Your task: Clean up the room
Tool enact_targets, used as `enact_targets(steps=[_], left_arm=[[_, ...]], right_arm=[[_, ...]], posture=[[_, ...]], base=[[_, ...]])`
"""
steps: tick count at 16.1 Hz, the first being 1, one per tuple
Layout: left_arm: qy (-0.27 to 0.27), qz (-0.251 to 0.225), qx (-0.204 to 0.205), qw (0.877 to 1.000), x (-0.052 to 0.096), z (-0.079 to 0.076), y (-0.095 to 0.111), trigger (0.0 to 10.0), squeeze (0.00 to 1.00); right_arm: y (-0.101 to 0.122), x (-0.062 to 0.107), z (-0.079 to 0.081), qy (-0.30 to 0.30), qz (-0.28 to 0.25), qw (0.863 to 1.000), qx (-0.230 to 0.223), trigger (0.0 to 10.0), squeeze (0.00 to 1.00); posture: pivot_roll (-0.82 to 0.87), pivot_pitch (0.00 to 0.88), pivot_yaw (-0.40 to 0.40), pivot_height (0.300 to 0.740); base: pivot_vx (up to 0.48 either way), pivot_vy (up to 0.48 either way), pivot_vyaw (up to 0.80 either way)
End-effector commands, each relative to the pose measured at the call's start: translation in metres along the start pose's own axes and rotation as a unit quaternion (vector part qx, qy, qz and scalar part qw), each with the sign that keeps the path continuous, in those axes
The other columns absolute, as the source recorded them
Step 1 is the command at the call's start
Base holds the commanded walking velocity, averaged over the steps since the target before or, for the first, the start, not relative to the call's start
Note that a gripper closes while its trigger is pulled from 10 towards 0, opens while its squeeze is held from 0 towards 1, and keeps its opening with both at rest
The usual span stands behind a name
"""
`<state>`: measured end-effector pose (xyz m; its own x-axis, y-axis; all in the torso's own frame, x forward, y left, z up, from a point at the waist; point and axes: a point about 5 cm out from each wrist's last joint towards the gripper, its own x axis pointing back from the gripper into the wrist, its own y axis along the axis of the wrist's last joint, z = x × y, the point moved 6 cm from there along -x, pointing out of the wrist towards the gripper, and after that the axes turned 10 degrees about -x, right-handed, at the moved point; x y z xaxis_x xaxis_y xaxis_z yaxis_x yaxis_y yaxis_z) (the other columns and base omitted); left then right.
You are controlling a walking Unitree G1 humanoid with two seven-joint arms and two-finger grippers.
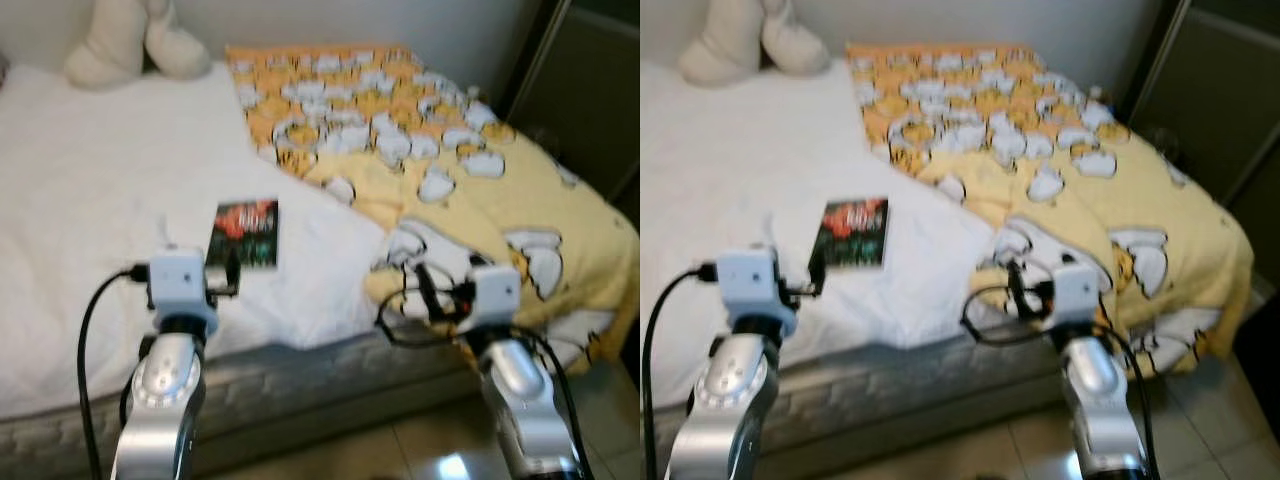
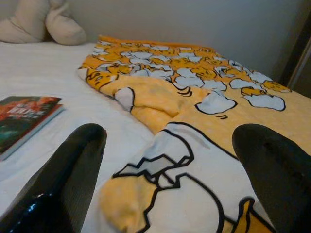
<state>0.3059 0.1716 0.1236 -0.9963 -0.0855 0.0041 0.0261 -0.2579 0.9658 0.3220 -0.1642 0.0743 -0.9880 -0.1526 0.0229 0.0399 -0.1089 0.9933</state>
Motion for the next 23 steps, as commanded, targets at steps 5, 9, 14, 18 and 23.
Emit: enact_targets(steps=[5,9,14,18,23], left_arm=[[0.016,0.017,0.013,1.0,0.001,0.008,-0.004,10.0,0.0],[-0.002,0.016,-0.034,0.999,-0.004,0.004,-0.002,10.0,0.0],[0.005,0.011,-0.038,0.999,0.006,0.018,0.01,10.0,0.0],[-0.017,0.008,-0.064,0.998,0.038,0.024,0.023,10.0,0.0],[-0.01,0.047,-0.084,0.995,0.072,0.038,0.02,10.0,0.0]], right_arm=[[0.006,-0.013,0.009,0.012,-0.004,1.0,-0.019,10.0,0.0],[-0.003,-0.031,0.022,0.031,0.02,0.998,-0.049,10.0,0.0],[-0.007,-0.082,0.03,-0.003,0.061,0.993,-0.103,10.0,0.0],[-0.015,-0.092,0.034,-0.015,0.084,0.993,-0.081,10.0,0.0],[-0.01,-0.105,0.045,-0.027,0.094,0.992,-0.074,10.0,0.0]], posture=[[0.02,0.0,-0.016,0.711],[0.04,0.0,-0.017,0.711],[0.14,0.028,0.008,0.711],[0.24,0.158,0.02,0.711],[0.31,0.249,0.023,0.711]], base=[[0.24,0.268,0.0],[0.083,0.327,0.0],[0.0,0.0,0.0],[0.0,0.0,0.0],[0.0,0.0,0.0]])
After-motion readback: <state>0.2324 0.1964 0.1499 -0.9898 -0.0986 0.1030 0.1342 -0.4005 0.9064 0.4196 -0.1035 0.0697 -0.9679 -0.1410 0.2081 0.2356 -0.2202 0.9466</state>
